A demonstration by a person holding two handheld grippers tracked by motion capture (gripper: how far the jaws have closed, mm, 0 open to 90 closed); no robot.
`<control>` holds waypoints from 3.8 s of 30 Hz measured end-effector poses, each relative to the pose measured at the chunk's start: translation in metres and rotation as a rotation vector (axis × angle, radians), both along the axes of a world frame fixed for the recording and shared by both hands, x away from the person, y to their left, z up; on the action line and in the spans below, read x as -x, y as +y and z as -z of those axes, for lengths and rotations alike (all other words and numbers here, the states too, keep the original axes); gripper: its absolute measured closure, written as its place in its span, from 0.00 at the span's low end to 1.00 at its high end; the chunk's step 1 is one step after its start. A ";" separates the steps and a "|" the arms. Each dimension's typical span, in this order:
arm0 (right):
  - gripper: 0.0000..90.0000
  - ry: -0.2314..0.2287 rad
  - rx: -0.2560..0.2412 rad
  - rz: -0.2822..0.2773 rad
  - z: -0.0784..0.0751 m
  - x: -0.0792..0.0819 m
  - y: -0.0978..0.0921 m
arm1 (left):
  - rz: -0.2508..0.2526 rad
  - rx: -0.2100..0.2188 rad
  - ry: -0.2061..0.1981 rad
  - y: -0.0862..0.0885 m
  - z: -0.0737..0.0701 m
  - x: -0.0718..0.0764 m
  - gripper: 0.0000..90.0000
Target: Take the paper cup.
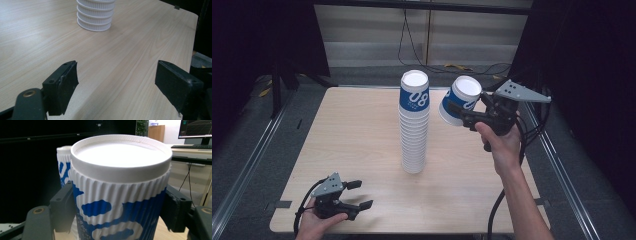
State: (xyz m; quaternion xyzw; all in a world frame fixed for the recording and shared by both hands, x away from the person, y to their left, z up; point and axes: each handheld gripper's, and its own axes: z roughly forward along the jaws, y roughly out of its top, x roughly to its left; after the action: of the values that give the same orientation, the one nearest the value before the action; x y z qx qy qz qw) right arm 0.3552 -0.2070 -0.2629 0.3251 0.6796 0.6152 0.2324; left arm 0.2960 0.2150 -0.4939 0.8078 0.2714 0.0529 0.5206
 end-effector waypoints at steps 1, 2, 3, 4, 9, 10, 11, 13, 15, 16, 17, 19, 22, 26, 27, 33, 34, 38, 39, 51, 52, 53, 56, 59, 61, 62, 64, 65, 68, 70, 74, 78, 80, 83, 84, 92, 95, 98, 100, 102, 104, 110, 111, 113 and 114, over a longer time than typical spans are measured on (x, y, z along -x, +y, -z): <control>0.28 0.004 -0.001 -0.001 0.002 0.001 0.000 | 0.001 -0.002 -0.001 0.000 -0.001 0.000 0.20; 0.28 0.006 0.000 -0.002 0.004 0.002 -0.001 | 0.005 0.002 -0.003 -0.001 -0.001 0.001 0.20; 0.28 0.011 0.001 -0.003 0.007 0.004 -0.001 | 0.007 0.004 -0.005 -0.001 -0.002 0.001 0.20; 0.28 0.010 -0.003 -0.005 0.009 0.005 -0.001 | 0.009 0.003 -0.010 -0.002 -0.002 0.001 0.20; 0.28 0.025 -0.002 -0.015 0.023 0.011 0.000 | 0.017 0.018 -0.013 -0.003 -0.007 0.001 0.20; 0.28 0.029 0.004 -0.018 0.025 0.011 0.000 | 0.015 0.026 -0.013 -0.003 -0.009 0.001 0.20; 0.28 0.029 -0.010 -0.022 0.029 0.014 0.000 | 0.014 0.032 -0.021 -0.002 -0.010 0.001 0.20; 0.28 0.033 -0.013 -0.028 0.034 0.017 0.000 | 0.007 0.030 -0.053 -0.002 -0.015 0.002 0.20; 0.28 0.042 -0.009 -0.031 0.039 0.019 0.001 | 0.005 0.034 -0.060 -0.002 -0.016 0.001 0.21; 0.28 0.042 -0.009 -0.031 0.039 0.019 0.001 | 0.004 0.032 -0.059 -0.003 -0.017 0.001 0.21; 0.28 0.046 -0.009 -0.034 0.042 0.021 0.002 | 0.005 0.031 -0.062 -0.003 -0.019 0.000 0.21; 0.28 0.049 -0.007 -0.043 0.047 0.023 0.004 | 0.007 0.037 -0.069 -0.005 -0.022 0.000 0.21; 0.28 0.064 -0.003 -0.057 0.055 0.026 0.008 | 0.019 0.037 -0.063 -0.010 -0.025 -0.002 0.21; 0.28 0.082 -0.003 -0.079 0.071 0.030 0.014 | 0.032 0.035 -0.052 -0.017 -0.028 -0.004 0.18; 0.28 0.087 -0.003 -0.081 0.073 0.031 0.015 | 0.034 0.035 -0.051 -0.019 -0.029 -0.004 0.18; 0.28 0.102 -0.001 -0.089 0.085 0.033 0.018 | 0.045 0.049 -0.078 -0.027 -0.035 -0.008 0.18; 0.28 0.107 0.001 -0.088 0.087 0.034 0.018 | 0.046 0.049 -0.080 -0.028 -0.036 -0.009 0.18; 0.28 0.123 -0.017 -0.090 0.099 0.036 0.016 | 0.032 0.078 -0.092 -0.034 -0.041 -0.012 0.18; 0.28 0.125 -0.022 -0.092 0.102 0.037 0.016 | 0.035 0.068 -0.099 -0.037 -0.041 -0.013 0.18; 0.28 0.168 -0.014 -0.121 0.126 0.044 0.024 | 0.064 0.110 -0.100 -0.060 -0.048 -0.018 0.25; 0.28 0.168 -0.014 -0.121 0.126 0.044 0.024 | 0.064 0.110 -0.100 -0.060 -0.048 -0.018 0.24; 0.28 0.178 -0.005 -0.122 0.129 0.045 0.025 | 0.070 0.107 -0.091 -0.062 -0.049 -0.018 0.24; 0.28 0.191 -0.002 -0.127 0.137 0.049 0.028 | 0.089 0.113 -0.101 -0.065 -0.054 -0.016 0.22; 0.28 0.198 -0.020 -0.132 0.145 0.051 0.029 | 0.116 0.111 -0.104 -0.069 -0.054 -0.012 0.20; 0.28 0.202 -0.016 -0.134 0.147 0.052 0.030 | 0.122 0.111 -0.107 -0.069 -0.055 -0.011 0.20; 0.28 0.206 -0.030 -0.145 0.151 0.053 0.031 | 0.122 0.115 -0.113 -0.069 -0.055 -0.011 0.19; 0.28 0.210 -0.027 -0.145 0.153 0.053 0.032 | 0.121 0.123 -0.120 -0.069 -0.057 -0.011 0.19; 0.28 0.217 -0.038 -0.152 0.159 0.054 0.034 | 0.128 0.117 -0.126 -0.070 -0.057 -0.011 0.18; 0.28 0.231 -0.043 -0.158 0.163 0.054 0.036 | 0.142 0.125 -0.123 -0.072 -0.056 -0.010 0.18; 0.28 0.231 -0.049 -0.167 0.167 0.054 0.038 | 0.153 0.126 -0.119 -0.074 -0.055 -0.008 0.18; 0.28 0.229 -0.040 -0.186 0.172 0.056 0.043 | 0.170 0.117 -0.114 -0.076 -0.052 -0.005 0.18; 0.28 0.212 -0.062 -0.212 0.175 0.058 0.046 | 0.166 0.138 -0.097 -0.079 -0.049 -0.005 0.18; 0.28 0.211 -0.064 -0.220 0.177 0.060 0.048 | 0.167 0.144 -0.083 -0.079 -0.047 -0.006 0.18; 0.28 0.225 -0.092 -0.241 0.181 0.060 0.050 | 0.178 0.137 -0.075 -0.080 -0.045 -0.007 0.18; 0.28 0.233 -0.110 -0.255 0.183 0.061 0.052 | 0.182 0.143 -0.071 -0.082 -0.044 -0.006 0.17; 0.28 0.240 -0.155 -0.294 0.184 0.063 0.057 | 0.193 0.130 -0.062 -0.092 -0.040 -0.002 0.17; 0.28 0.246 -0.166 -0.303 0.184 0.064 0.059 | 0.192 0.138 -0.057 -0.092 -0.040 -0.002 0.17; 0.28 0.253 -0.169 -0.317 0.185 0.065 0.061 | 0.206 0.139 -0.068 -0.092 -0.038 -0.002 0.17; 0.28 0.253 -0.169 -0.324 0.185 0.066 0.063 | 0.215 0.138 -0.070 -0.094 -0.037 -0.002 0.17; 0.28 0.254 -0.172 -0.326 0.185 0.066 0.065 | 0.224 0.140 -0.069 -0.094 -0.036 -0.002 0.17; 0.29 0.256 -0.176 -0.329 0.186 0.066 0.066 | 0.231 0.138 -0.067 -0.095 -0.035 -0.001 0.17; 0.29 0.256 -0.184 -0.334 0.186 0.067 0.070 | 0.234 0.126 -0.071 -0.103 -0.031 0.001 0.14; 0.29 0.256 -0.188 -0.330 0.186 0.068 0.071 | 0.230 0.131 -0.074 -0.103 -0.031 0.001 0.13; 0.29 0.254 -0.195 -0.332 0.185 0.069 0.073 | 0.225 0.129 -0.069 -0.105 -0.030 0.002 0.12; 0.29 0.251 -0.193 -0.331 0.185 0.070 0.073 | 0.225 0.129 -0.069 -0.105 -0.030 0.002 0.12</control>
State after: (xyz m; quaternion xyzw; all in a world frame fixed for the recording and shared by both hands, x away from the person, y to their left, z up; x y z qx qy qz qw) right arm 0.2857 -0.1337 -0.4481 0.3036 0.6854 0.6618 0.0097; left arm 0.2942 0.1105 -0.4638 0.7958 0.1636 0.0043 0.5830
